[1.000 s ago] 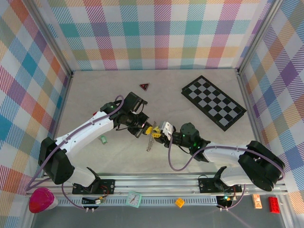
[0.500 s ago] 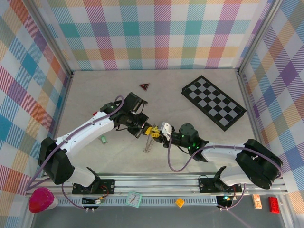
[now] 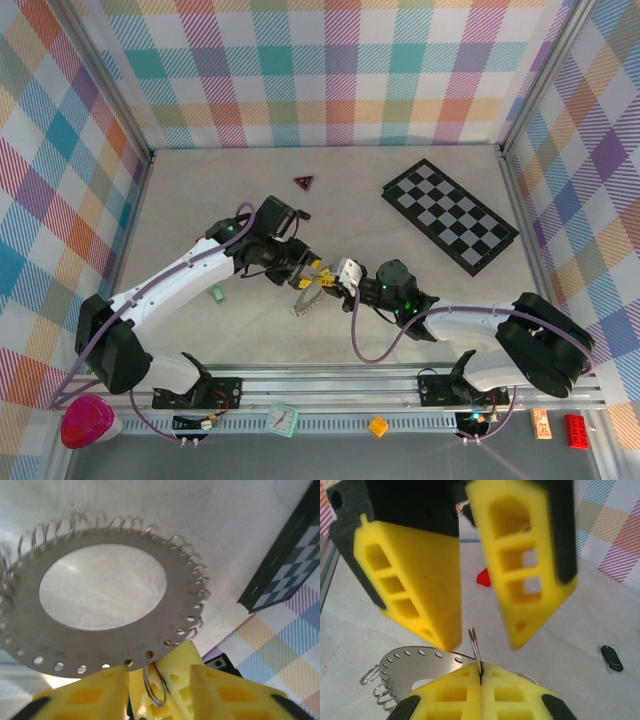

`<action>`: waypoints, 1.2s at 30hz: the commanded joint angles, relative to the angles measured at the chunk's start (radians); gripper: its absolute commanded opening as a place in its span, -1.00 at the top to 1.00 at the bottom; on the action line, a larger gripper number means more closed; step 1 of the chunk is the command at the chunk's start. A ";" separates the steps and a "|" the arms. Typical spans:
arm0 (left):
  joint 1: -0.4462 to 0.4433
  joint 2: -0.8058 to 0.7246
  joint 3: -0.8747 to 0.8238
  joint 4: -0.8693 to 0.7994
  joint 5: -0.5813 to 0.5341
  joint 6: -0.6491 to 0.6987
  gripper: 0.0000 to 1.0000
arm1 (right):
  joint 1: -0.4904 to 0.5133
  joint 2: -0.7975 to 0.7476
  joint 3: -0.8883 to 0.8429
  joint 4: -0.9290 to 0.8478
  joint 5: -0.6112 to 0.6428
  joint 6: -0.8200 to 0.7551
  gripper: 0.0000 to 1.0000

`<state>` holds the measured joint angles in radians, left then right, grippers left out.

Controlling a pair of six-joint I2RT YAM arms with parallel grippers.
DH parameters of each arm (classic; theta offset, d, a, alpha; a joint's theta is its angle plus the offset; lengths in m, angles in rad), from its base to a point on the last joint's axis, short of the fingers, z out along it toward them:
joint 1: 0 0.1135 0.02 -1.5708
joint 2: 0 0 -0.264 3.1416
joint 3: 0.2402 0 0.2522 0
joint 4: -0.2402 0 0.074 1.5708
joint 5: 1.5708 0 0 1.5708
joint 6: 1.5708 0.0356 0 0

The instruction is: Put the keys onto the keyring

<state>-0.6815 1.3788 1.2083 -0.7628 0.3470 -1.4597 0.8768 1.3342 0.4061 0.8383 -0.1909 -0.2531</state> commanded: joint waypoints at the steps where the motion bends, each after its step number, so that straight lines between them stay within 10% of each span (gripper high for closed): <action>1: 0.029 -0.093 0.007 0.003 -0.157 0.072 -0.12 | 0.006 -0.026 0.031 -0.012 0.008 -0.023 1.00; 10: 0.034 -0.303 -0.103 0.289 -0.523 0.912 -0.28 | 0.005 -0.054 0.066 -0.162 -0.002 -0.021 1.00; 20: 0.034 -0.461 -0.439 0.497 -0.116 2.045 0.01 | 0.004 -0.097 0.139 -0.389 -0.037 -0.027 1.00; 36: 0.034 -0.273 -0.498 0.621 0.198 2.328 0.36 | 0.004 -0.106 0.206 -0.539 -0.073 -0.059 1.00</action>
<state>-0.6498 1.1076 0.7223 -0.2058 0.4816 0.8093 0.8768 1.2507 0.5777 0.3088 -0.2291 -0.2970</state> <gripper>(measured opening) 0.323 0.046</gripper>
